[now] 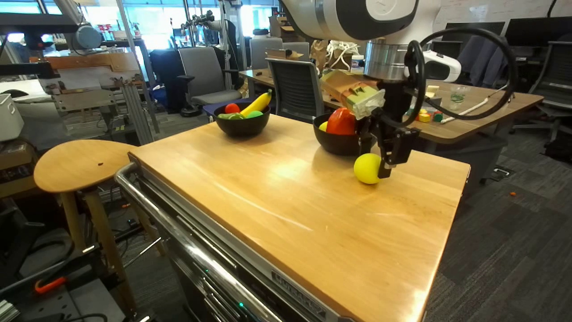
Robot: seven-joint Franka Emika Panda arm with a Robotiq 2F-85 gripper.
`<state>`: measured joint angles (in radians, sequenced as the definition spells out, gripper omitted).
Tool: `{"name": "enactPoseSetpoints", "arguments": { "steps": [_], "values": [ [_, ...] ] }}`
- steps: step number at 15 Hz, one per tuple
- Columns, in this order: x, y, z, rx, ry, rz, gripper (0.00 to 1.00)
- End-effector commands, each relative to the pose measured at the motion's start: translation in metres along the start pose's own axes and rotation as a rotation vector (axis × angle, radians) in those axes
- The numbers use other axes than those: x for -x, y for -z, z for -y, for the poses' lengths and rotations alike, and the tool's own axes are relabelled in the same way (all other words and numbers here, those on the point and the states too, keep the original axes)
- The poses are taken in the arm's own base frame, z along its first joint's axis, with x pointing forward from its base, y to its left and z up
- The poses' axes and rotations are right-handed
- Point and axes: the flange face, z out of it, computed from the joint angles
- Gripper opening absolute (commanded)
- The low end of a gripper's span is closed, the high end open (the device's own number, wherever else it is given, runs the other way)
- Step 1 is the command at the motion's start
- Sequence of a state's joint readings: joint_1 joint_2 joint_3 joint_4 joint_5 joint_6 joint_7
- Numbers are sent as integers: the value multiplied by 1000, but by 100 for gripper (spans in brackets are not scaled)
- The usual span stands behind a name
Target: Place the toy fruits and vegetables in the black bowls
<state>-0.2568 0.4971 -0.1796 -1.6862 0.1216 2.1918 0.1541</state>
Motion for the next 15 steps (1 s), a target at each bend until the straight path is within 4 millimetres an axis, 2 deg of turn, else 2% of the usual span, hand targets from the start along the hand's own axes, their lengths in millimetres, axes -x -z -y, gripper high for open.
{"name": "enactPoseSetpoints", "arguments": {
  "steps": [1, 2, 4, 6, 8, 10, 15],
  "values": [
    [4, 6, 14, 16, 28, 8, 42],
    [5, 7, 17, 16, 34, 6, 33],
    [14, 20, 33, 11, 65, 16, 27],
    [41, 43, 63, 18, 163, 25, 22],
    [65, 65, 91, 28, 287, -6, 22],
    [94, 88, 128, 31, 396, -29, 22],
    [175, 141, 240, -4, 659, -107, 22]
  ]
}}
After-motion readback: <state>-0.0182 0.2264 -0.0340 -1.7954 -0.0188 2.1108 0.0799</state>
